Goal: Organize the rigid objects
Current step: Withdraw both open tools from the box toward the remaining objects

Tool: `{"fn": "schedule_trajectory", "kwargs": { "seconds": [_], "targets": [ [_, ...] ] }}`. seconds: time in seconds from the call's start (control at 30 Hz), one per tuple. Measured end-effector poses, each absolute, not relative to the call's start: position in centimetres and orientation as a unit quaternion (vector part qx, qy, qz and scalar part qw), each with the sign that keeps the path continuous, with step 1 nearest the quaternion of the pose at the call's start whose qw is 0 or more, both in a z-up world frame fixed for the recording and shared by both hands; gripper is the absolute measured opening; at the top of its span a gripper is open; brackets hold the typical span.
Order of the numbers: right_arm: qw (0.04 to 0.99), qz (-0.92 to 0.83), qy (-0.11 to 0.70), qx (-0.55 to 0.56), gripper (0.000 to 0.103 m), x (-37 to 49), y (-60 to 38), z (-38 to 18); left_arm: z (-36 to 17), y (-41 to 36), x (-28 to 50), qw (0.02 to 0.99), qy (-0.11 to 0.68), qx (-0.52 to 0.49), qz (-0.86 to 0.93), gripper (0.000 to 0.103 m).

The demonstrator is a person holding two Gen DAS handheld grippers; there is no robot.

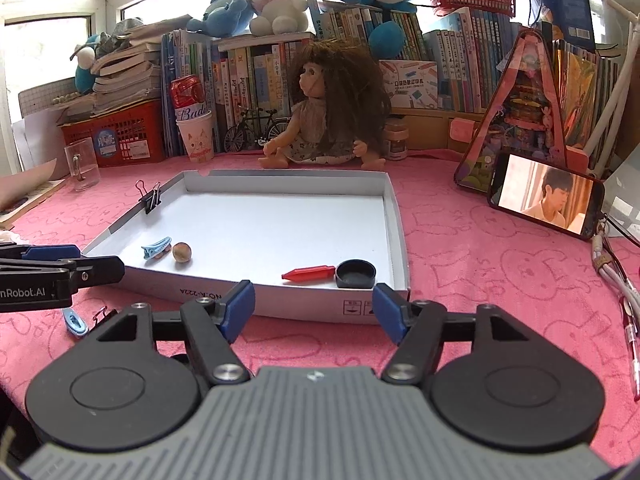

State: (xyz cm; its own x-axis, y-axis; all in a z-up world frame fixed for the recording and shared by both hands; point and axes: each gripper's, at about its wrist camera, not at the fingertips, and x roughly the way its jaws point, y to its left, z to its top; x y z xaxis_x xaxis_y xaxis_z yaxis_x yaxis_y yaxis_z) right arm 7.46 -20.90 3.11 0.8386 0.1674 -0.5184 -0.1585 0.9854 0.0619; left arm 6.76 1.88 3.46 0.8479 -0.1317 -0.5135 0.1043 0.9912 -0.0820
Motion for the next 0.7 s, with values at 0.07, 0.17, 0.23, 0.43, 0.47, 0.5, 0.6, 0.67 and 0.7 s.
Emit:
{"fn": "schedule_trajectory", "kwargs": {
  "seconds": [0.07,0.17,0.23,0.43,0.47,0.5,0.6,0.67,0.7],
  "targets": [
    [0.959,0.084,0.27,0.011,0.078,6.9,-21.0,2.9,3.2,1.9,6.2,0.961,0.268,-0.02,-0.061,0.07],
    [0.96,0.085,0.268,0.016,0.079,6.2,-21.1,2.4,2.8,2.2,5.4,0.962,0.267,-0.018,-0.06,0.07],
    [0.96,0.086,0.266,0.014,0.079,5.7,-21.2,2.1,2.7,2.2,5.2,0.961,0.267,-0.02,-0.061,0.07],
    [0.964,0.095,0.249,0.016,0.079,4.0,-21.1,1.5,1.7,2.8,3.5,0.962,0.266,-0.02,-0.062,0.07],
    [0.964,0.098,0.246,0.016,0.079,3.7,-21.1,1.5,1.5,2.9,3.2,0.962,0.266,-0.02,-0.061,0.07],
    [0.965,0.1,0.243,0.015,0.079,3.5,-21.1,1.4,1.4,3.0,2.9,0.962,0.266,-0.02,-0.061,0.07],
    [0.966,0.105,0.238,0.007,0.08,2.8,-20.7,1.1,1.1,3.2,2.5,0.961,0.271,-0.022,-0.057,0.068],
    [0.967,0.098,0.235,0.003,0.082,2.4,-20.5,0.8,0.9,3.4,2.3,0.96,0.273,-0.022,-0.053,0.064],
    [0.968,0.095,0.234,0.002,0.082,2.3,-20.5,0.7,0.8,3.5,2.1,0.961,0.273,-0.021,-0.05,0.062]
  ]
}}
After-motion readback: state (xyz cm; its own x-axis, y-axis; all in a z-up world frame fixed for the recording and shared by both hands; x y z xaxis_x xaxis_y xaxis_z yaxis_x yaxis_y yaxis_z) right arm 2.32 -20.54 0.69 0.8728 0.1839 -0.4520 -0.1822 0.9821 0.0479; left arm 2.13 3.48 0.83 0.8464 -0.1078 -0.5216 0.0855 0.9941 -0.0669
